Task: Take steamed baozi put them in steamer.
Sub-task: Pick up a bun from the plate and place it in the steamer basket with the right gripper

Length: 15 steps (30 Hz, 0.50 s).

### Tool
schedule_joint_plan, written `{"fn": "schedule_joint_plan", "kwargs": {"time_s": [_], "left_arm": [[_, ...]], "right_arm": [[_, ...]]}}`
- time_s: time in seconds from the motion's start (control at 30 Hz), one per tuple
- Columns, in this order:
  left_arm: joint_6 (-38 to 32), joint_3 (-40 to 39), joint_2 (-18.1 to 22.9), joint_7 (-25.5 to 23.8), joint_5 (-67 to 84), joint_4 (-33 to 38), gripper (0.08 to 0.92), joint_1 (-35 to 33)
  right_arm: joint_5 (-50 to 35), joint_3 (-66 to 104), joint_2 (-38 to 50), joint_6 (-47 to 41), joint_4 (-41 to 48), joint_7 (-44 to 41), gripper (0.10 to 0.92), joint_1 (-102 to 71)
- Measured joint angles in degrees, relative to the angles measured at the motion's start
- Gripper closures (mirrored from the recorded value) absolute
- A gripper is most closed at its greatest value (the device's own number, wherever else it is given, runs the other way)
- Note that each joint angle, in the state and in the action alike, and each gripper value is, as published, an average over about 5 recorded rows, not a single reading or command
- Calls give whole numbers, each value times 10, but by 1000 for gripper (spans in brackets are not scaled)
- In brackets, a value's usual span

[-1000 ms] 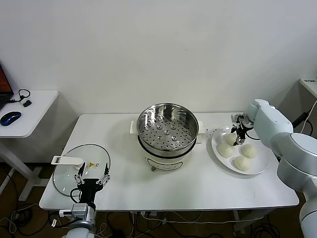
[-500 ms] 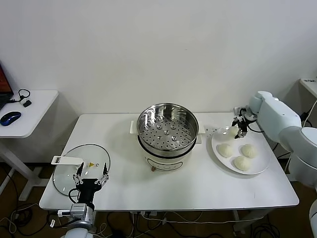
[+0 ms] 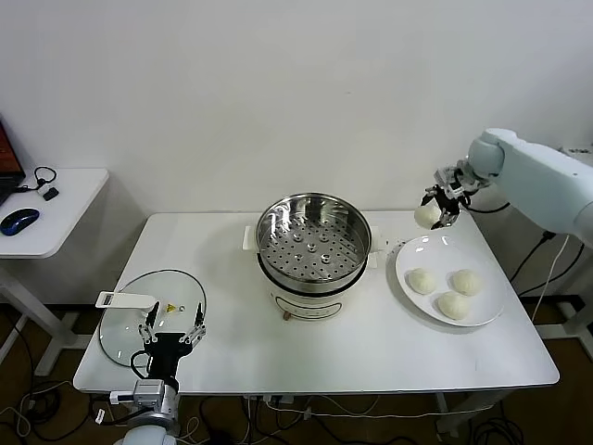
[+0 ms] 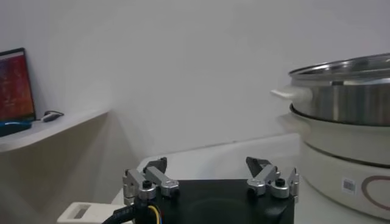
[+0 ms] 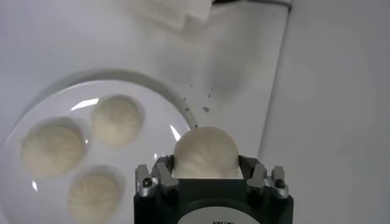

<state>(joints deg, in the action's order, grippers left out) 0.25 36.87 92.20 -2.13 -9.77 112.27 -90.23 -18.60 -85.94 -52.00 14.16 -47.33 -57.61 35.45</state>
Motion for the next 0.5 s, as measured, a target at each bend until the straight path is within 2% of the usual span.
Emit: {"fn": "schedule_joint_plan", "kwargs": {"time_s": [0.23, 0.5], "left_arm": [[1, -2, 0, 1, -1, 2, 177, -1], [1, -4, 0, 1, -4, 2, 177, -1]], "right_arm": [[-72, -89, -3, 82, -67, 0, 321, 84], [-127, -150, -43, 203, -82, -8, 313, 143]]}}
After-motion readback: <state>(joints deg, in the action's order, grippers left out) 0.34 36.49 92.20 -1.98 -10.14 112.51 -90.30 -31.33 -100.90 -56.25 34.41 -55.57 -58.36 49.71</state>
